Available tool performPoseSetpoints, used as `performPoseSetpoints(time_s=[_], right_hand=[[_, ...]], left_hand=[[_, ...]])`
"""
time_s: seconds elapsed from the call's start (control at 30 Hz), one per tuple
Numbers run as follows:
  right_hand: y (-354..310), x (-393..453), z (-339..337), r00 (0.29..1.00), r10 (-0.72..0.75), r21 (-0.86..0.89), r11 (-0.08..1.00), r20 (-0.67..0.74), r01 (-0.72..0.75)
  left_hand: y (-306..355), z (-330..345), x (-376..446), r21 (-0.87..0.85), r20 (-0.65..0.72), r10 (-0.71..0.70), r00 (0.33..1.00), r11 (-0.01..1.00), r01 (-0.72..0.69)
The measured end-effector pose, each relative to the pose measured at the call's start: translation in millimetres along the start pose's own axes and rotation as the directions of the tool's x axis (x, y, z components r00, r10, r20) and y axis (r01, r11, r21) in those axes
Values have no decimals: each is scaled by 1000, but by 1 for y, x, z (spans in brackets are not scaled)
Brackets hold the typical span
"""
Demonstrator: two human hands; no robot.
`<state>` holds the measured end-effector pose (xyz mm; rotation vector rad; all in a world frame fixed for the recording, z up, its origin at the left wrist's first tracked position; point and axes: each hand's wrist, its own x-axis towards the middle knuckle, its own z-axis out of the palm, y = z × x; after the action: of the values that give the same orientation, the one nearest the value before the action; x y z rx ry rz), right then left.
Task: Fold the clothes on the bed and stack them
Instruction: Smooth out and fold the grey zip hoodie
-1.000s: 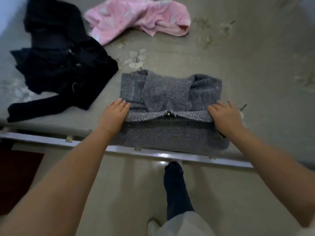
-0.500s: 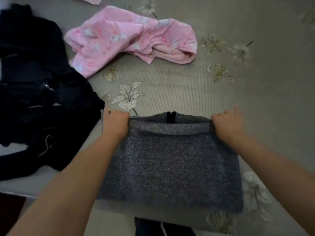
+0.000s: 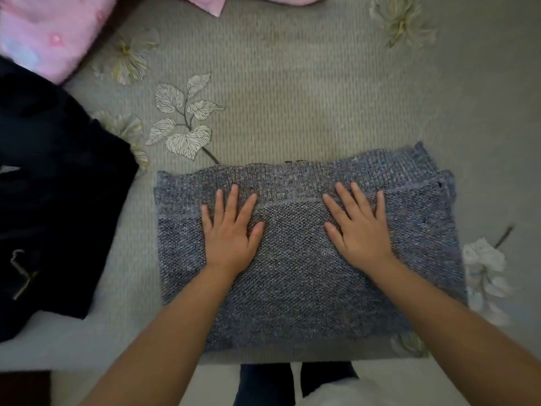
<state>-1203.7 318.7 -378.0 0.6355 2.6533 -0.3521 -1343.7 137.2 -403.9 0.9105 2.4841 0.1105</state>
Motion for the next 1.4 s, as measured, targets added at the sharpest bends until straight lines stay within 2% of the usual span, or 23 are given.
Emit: performPoseSetpoints(time_s=[0.13, 0.23, 0.3, 0.37, 0.43, 0.5, 0.57, 0.63, 0.73, 0.87, 1.0, 1.1, 1.17, 1.23, 1.27, 1.33, 1.37, 1.4], right_hand=[[1, 15, 8, 999, 34, 17, 999, -3, -34], [-2, 10, 3, 995, 98, -3, 995, 3, -98], [-17, -6, -1, 984, 122, 19, 993, -126, -120], [-39, -29, -1, 969, 25, -6, 1000, -245, -27], [-63, -60, 7, 970, -176, -45, 984, -168, 171], [-81, -81, 18, 953, -302, -130, 945, 6, 300], [-83, -83, 31, 939, -299, -185, 926, 168, 328], [-82, -81, 44, 920, -269, -148, 936, 283, 319], [-80, -80, 50, 927, -199, -180, 947, 317, 265], [-50, -83, 41, 922, -195, -235, 930, 335, 283], [21, -63, 7, 858, -296, -358, 815, 419, 456], [70, -35, -27, 853, -277, -512, 703, 443, 494], [88, -14, -49, 872, -216, -601, 650, 440, 465], [96, 4, -65, 905, -130, -650, 654, 406, 386], [96, 10, -70, 924, -76, -653, 686, 375, 321], [87, 12, -73, 959, 53, -563, 818, 280, 120], [78, 8, -70, 968, 125, -464, 886, 216, -11], [66, 2, -63, 970, 193, -333, 933, 149, -135]], left_hand=[[3, 6, 15, 54, 22, -20, 1000, 998, 19], [1, 2, 13, 31, 45, 2, 999, 1000, -4], [-4, -7, 12, 12, 46, 55, 997, 998, -55], [-13, -18, 15, 6, 48, 111, 993, 994, -112], [-20, -28, 22, 21, 59, 127, 990, 992, -128], [-24, -36, 30, 58, 93, 136, 986, 988, -142], [-26, -39, 38, 90, 151, 143, 978, 983, -158], [-27, -40, 40, 67, 201, 125, 971, 988, -141], [-26, -43, 44, 68, 216, 96, 972, 991, -113], [-15, -42, 29, 192, 214, 5, 977, 980, -47], [20, -26, -8, 217, 249, -210, 946, 964, 156], [51, -20, -23, 167, 368, -265, 891, 962, 217], [73, -21, -25, 50, 484, -191, 854, 980, 191], [96, -26, -25, -17, 591, -20, 807, 999, 37], [106, -29, -24, -34, 639, 46, 768, 999, -31], [121, -32, -22, -38, 692, 67, 719, 998, -56], [122, -32, -21, -25, 674, 53, 737, 999, -48], [121, -35, -19, -5, 617, 38, 786, 999, -44]])
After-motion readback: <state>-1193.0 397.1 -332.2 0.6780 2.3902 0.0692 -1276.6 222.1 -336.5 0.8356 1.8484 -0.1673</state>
